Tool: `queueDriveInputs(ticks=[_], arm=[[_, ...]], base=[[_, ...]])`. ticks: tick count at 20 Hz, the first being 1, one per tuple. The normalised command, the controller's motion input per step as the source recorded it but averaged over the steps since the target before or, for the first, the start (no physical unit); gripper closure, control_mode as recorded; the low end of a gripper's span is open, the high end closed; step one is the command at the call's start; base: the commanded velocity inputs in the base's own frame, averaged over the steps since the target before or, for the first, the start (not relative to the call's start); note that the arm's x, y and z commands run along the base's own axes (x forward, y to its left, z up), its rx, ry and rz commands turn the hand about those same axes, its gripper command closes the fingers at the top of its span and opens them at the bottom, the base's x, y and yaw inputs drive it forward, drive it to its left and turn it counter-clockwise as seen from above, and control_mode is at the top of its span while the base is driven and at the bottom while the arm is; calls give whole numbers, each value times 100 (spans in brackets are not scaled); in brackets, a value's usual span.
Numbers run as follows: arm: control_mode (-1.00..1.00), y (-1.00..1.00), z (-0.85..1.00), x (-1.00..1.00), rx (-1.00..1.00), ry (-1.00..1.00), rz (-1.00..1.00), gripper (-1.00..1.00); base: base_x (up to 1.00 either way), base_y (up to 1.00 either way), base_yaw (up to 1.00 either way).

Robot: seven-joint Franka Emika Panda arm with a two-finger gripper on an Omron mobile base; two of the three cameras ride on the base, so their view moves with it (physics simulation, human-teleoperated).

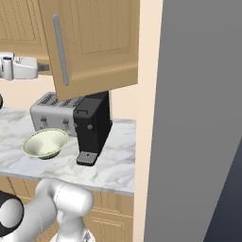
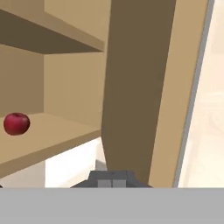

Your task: Open the cabinet. Pick the banana and apple from the cabinet and place them into the bowl. Then close the cabinet.

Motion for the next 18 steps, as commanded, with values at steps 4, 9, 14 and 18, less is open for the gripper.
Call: queueDriveInputs(ticks=[4,9,14,18], arm=[[-100,-34,0,0,-1,0,-5,100],[-100,-33,0,0,-1,-1,-6,100],[-100,-35,0,-3,-2,-1,-9,100],[-100,-39,0,-16,-2,0,-11,100]], base=[[0,0,0],[0,0,0],[0,0,0],[0,0,0]])
